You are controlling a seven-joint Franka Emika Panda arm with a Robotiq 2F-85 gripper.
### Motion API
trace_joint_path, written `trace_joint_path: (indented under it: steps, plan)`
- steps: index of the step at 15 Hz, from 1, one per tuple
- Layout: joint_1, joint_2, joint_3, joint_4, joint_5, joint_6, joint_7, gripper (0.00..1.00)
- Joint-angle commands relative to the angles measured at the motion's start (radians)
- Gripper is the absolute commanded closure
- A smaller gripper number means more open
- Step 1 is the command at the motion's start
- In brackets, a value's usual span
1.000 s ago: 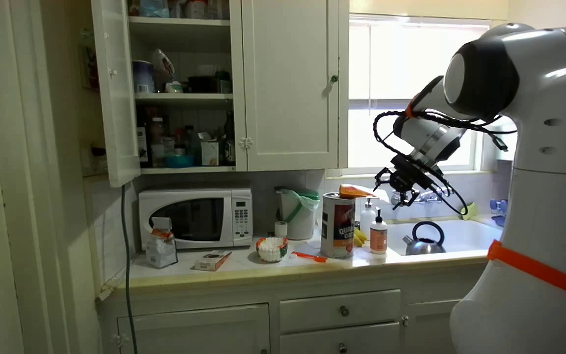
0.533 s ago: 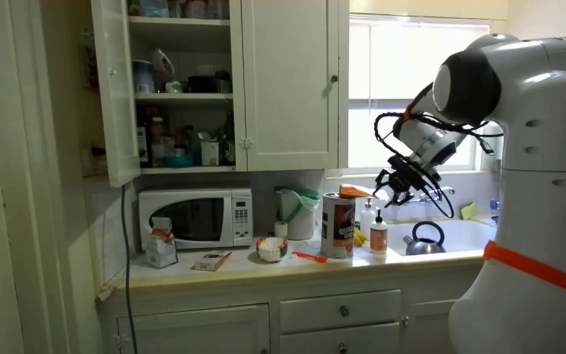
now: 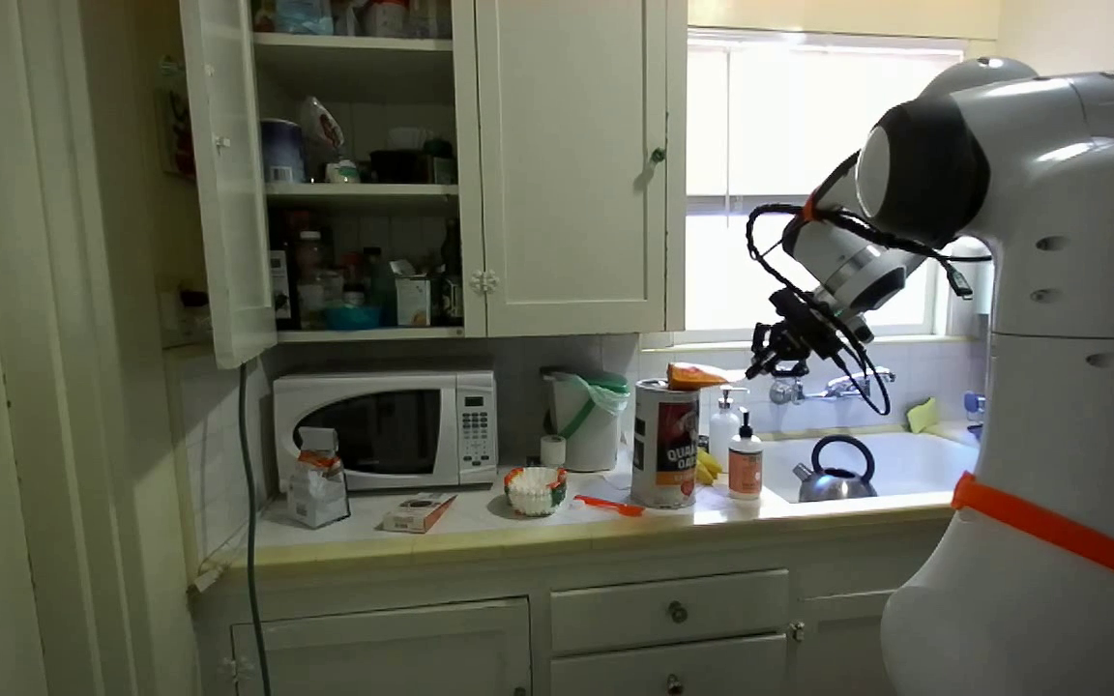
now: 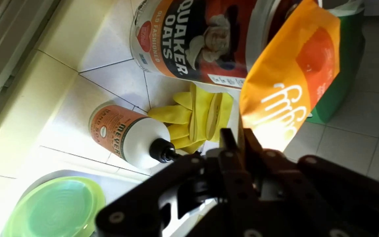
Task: Place the orange packet upright.
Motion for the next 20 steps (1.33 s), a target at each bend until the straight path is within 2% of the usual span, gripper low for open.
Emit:
trace_joint_path:
  steps: [1, 8, 12, 20]
  plan:
    - [-0.003, -0.05, 0.025, 0.004, -0.005, 0.05, 0.0, 1.0]
    - [0.039, -0.132, 0.095, 0.049, -0.058, 0.162, -0.015, 0.99]
    - [0.076, -0.134, 0.14, 0.063, -0.09, 0.214, -0.019, 0.99]
    - [0.129, -0.129, 0.203, 0.043, -0.226, 0.389, 0.012, 0.99]
